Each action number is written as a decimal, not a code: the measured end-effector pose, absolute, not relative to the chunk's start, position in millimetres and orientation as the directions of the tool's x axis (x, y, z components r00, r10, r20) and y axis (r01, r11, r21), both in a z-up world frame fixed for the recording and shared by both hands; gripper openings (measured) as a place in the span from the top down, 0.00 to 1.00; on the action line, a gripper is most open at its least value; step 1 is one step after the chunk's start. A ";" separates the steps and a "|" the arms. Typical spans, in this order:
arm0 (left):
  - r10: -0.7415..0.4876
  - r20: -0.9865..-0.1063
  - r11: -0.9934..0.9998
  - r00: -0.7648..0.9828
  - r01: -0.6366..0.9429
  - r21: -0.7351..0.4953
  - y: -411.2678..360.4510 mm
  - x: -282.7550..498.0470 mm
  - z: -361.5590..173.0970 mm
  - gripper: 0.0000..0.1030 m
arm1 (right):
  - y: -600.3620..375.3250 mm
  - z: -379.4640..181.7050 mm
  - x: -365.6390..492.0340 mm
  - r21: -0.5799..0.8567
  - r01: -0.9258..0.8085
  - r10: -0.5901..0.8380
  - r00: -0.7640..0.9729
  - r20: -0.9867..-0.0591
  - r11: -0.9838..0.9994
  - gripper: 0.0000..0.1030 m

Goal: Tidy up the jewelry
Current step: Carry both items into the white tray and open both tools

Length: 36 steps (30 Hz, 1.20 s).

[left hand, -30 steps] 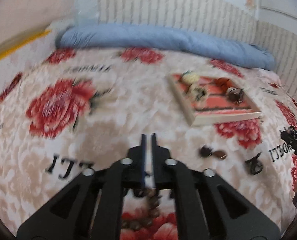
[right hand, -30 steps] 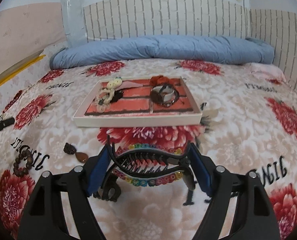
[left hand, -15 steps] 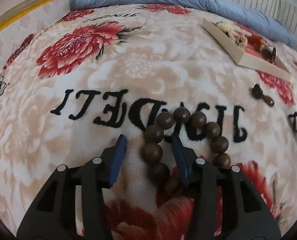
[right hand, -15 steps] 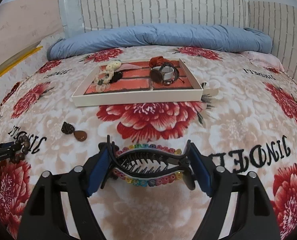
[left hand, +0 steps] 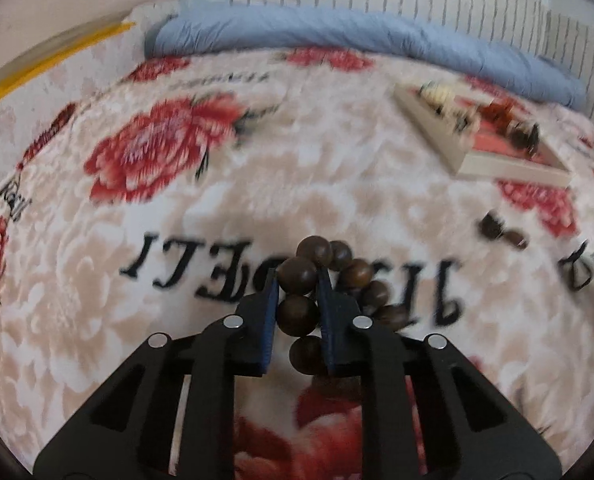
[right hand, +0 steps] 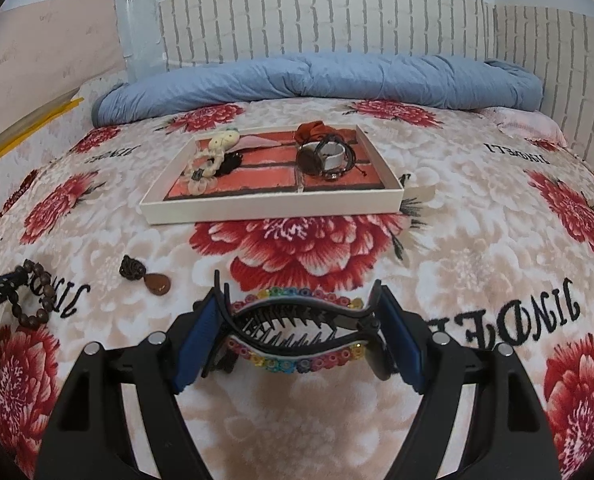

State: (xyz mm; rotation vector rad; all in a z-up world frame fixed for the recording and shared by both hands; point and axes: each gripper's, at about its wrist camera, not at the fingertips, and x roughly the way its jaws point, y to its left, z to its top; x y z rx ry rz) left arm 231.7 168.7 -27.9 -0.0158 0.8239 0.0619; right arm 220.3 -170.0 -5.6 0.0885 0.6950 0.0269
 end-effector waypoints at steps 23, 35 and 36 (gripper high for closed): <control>-0.211 -0.540 0.976 0.815 0.204 -0.073 -7.5 348.3 85.9 0.83 | -213.0 42.7 340.9 0.075 0.012 0.033 0.820 -0.571 0.997 0.27; -0.194 -0.555 0.981 0.809 0.174 -0.091 -78.9 440.0 44.5 0.83 | -219.6 16.6 428.9 0.050 -0.035 0.058 0.807 -0.588 0.998 0.27; -0.192 -0.558 0.981 0.807 0.171 -0.089 -82.0 444.7 40.6 0.83 | -220.3 15.1 434.6 0.049 -0.036 0.058 0.806 -0.589 0.998 0.27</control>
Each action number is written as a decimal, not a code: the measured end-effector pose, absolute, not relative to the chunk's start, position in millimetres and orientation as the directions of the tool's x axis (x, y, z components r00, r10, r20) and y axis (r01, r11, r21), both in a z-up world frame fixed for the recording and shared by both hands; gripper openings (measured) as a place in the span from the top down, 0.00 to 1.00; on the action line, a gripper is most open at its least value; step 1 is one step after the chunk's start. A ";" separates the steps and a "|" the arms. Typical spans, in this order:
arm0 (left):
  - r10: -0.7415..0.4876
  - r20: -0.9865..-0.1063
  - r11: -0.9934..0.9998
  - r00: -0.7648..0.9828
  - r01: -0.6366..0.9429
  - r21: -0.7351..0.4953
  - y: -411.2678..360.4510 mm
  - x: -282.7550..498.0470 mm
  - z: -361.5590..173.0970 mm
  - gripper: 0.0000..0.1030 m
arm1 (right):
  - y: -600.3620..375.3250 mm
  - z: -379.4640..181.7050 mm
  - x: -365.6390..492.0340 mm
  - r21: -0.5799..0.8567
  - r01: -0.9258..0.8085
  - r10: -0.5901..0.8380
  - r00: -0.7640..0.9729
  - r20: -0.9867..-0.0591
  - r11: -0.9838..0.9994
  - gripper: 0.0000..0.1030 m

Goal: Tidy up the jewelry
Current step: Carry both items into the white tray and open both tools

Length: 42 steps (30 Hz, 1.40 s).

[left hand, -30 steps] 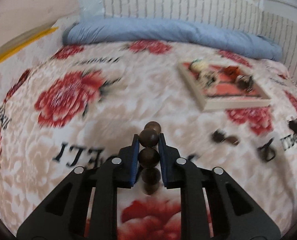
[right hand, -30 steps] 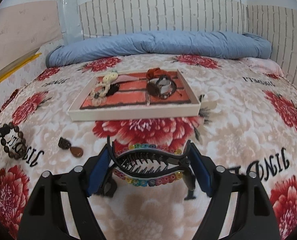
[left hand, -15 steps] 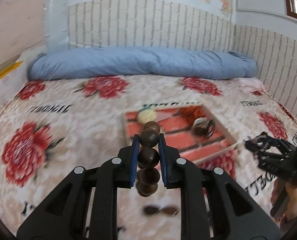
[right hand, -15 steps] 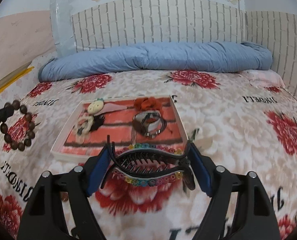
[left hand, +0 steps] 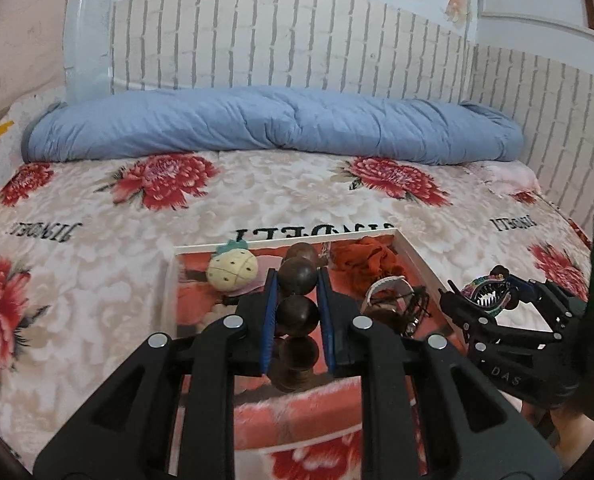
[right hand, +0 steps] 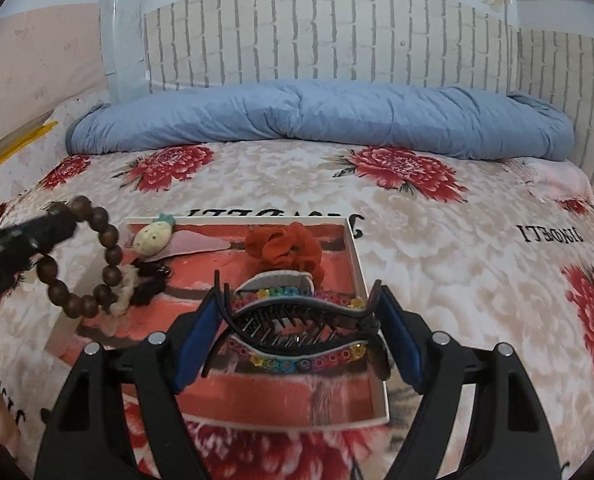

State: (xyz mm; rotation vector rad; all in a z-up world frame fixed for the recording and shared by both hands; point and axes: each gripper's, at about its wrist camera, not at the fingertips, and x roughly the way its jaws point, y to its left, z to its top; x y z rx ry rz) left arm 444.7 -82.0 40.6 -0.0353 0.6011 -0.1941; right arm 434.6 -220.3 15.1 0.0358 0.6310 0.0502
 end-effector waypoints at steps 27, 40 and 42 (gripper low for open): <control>-0.096 -0.641 0.994 0.762 0.106 -0.022 -85.9 477.9 -46.5 0.77 | -225.2 -42.1 504.1 0.048 -0.052 0.071 0.759 -0.648 0.997 0.26; -0.033 -0.604 0.995 0.796 0.081 0.052 -77.3 458.1 -39.9 0.23 | -227.2 -34.6 484.4 0.032 -0.052 0.061 0.774 -0.630 0.998 0.13; -0.021 -0.602 0.996 0.798 0.071 0.059 -71.0 451.1 -39.5 0.21 | -226.8 -31.9 475.7 0.034 -0.059 0.068 0.779 -0.624 0.998 0.09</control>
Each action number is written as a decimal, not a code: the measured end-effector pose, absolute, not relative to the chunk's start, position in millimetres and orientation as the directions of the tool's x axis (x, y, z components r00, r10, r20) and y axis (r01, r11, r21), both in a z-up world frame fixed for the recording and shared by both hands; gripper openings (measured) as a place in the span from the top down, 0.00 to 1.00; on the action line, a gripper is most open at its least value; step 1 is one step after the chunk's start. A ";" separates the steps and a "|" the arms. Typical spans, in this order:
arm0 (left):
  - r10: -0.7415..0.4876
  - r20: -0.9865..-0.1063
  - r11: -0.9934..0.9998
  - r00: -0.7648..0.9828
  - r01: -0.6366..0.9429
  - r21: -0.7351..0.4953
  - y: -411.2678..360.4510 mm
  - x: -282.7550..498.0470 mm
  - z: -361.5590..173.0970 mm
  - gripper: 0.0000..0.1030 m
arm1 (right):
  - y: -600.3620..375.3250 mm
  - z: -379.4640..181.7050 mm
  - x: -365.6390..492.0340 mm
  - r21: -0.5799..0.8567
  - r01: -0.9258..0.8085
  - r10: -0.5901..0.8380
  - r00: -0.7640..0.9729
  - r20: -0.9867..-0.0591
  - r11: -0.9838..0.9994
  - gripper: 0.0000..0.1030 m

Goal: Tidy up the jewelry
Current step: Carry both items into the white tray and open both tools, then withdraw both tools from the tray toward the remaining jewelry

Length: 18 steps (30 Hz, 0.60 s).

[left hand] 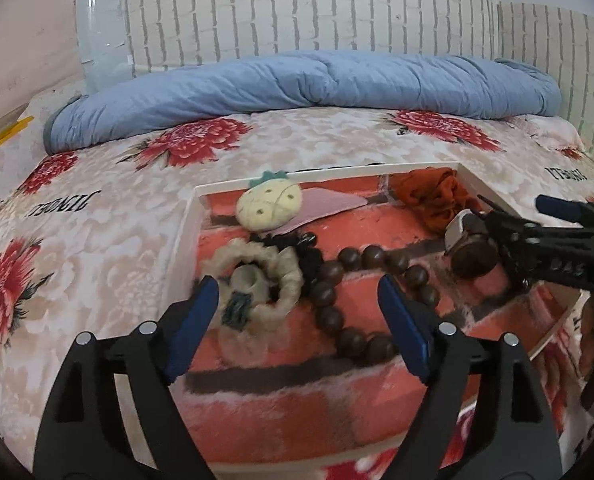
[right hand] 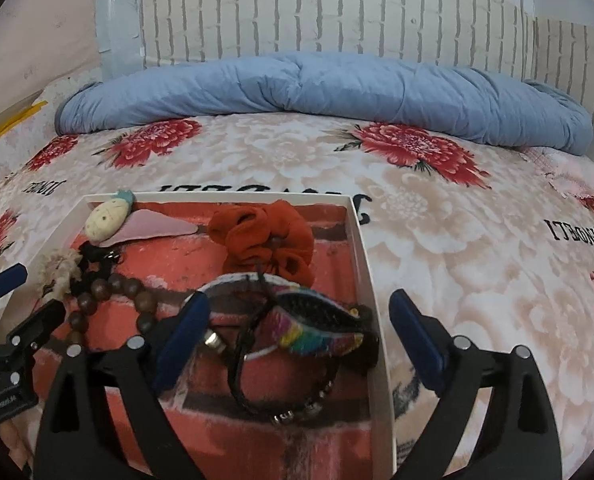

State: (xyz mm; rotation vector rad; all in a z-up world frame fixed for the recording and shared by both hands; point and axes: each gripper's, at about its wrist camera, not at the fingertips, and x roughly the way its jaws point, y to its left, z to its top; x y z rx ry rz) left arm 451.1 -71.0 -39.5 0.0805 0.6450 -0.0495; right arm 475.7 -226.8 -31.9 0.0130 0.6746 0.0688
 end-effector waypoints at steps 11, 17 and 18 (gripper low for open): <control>-0.003 -0.589 1.000 0.808 -0.004 -0.010 -9.6 405.2 -20.8 0.10 | -217.6 3.9 408.0 0.042 -0.079 0.089 0.813 -0.576 0.996 0.07; 0.005 -0.577 0.999 0.817 -0.025 -0.026 19.7 374.2 -1.0 0.08 | -214.0 31.2 367.3 0.045 -0.063 0.077 0.823 -0.563 0.997 0.07; 0.008 -0.574 0.999 0.819 -0.027 -0.025 23.5 369.3 1.8 0.08 | -214.0 34.3 360.6 0.046 -0.053 0.069 0.821 -0.567 0.998 0.07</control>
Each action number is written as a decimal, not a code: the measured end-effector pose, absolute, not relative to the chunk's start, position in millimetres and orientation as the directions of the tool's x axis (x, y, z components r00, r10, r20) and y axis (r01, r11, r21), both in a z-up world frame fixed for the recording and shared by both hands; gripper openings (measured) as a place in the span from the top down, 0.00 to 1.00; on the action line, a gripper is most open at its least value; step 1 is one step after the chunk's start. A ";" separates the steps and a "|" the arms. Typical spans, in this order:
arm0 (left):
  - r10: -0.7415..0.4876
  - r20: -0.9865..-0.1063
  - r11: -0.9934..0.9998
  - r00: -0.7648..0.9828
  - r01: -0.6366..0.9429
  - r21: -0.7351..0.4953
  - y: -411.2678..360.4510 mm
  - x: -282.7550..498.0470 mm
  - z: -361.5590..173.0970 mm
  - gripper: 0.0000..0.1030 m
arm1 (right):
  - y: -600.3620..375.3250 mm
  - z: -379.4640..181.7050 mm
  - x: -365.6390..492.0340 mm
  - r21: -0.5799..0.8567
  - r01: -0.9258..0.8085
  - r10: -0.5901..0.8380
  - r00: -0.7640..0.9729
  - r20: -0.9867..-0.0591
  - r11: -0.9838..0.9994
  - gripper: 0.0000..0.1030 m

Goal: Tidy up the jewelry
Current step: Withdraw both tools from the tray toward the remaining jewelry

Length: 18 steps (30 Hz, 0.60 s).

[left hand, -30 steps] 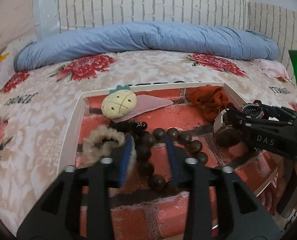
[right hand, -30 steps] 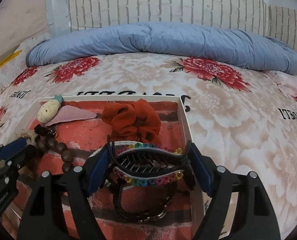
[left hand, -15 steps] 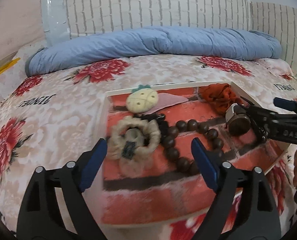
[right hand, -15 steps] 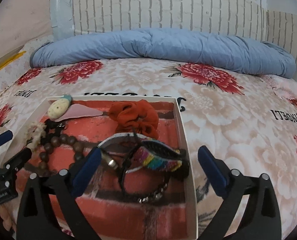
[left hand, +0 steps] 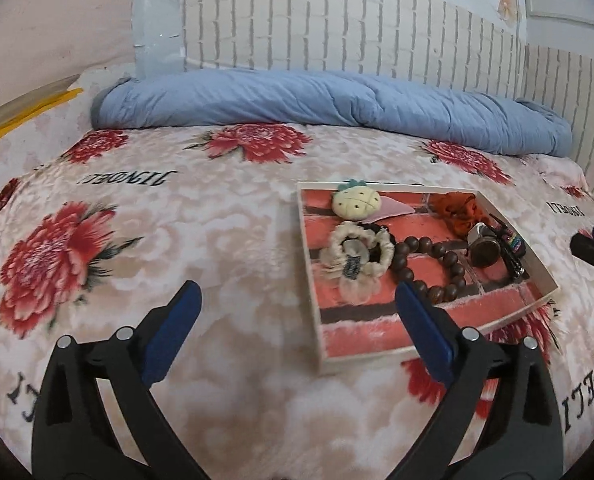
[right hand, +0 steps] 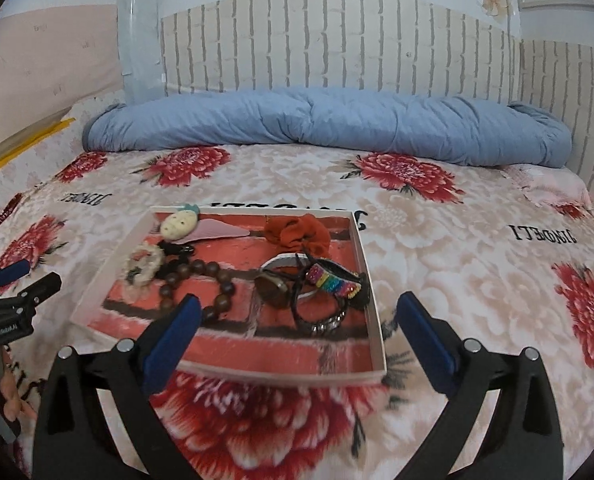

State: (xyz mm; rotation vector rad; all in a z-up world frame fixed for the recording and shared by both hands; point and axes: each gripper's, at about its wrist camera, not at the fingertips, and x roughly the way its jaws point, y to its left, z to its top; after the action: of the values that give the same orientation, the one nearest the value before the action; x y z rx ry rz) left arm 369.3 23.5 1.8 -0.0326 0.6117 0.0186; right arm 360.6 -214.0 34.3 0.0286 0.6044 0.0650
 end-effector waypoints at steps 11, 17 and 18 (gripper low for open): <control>0.023 -0.579 0.999 0.815 -0.040 -0.017 63.6 313.7 29.5 0.05 | -206.6 43.5 303.0 0.049 0.008 0.023 0.805 -0.592 0.999 0.07; 0.039 -0.575 0.999 0.818 -0.050 -0.004 79.3 282.7 39.8 0.05 | -194.3 42.9 276.3 0.038 0.017 0.008 0.808 -0.589 0.999 0.07; 0.039 -0.578 0.999 0.815 -0.052 -0.005 82.6 277.1 40.4 0.05 | -192.1 43.9 270.0 0.041 0.021 0.007 0.812 -0.584 0.999 0.07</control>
State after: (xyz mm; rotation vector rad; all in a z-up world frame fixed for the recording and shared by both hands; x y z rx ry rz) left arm 277.1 82.6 40.4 -0.0205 0.6164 0.0485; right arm 270.0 -192.1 43.9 0.0466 0.6235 -0.0076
